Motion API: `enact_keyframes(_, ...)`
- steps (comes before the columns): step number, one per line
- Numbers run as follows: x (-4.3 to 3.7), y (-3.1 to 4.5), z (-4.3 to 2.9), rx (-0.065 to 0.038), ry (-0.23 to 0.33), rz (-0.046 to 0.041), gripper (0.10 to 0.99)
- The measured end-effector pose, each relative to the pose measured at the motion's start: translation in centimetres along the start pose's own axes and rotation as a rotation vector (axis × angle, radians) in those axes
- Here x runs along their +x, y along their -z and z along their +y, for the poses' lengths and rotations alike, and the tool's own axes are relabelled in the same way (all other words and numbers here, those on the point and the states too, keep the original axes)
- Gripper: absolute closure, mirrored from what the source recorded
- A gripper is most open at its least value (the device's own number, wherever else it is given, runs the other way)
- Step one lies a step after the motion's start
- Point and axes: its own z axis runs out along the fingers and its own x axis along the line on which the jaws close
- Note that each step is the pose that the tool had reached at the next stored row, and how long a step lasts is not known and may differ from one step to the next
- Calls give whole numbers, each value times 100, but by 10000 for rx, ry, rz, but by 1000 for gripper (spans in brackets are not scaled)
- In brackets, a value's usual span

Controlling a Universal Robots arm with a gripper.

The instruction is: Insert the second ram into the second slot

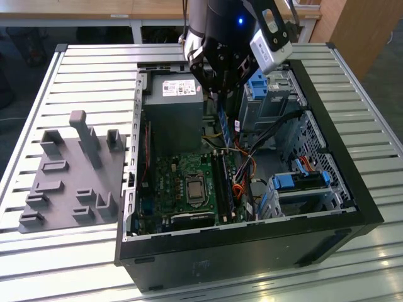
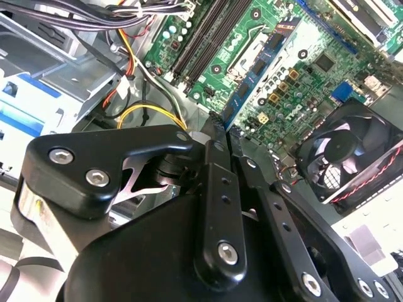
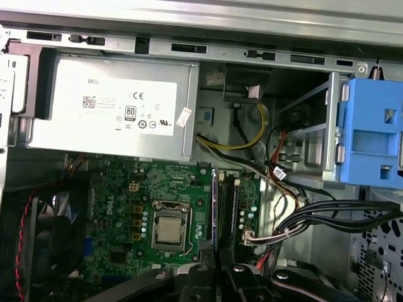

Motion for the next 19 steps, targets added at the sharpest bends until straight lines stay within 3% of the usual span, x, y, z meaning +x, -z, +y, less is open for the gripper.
enact_keyframes(19,1,-68,-15,17,-3,1,949)
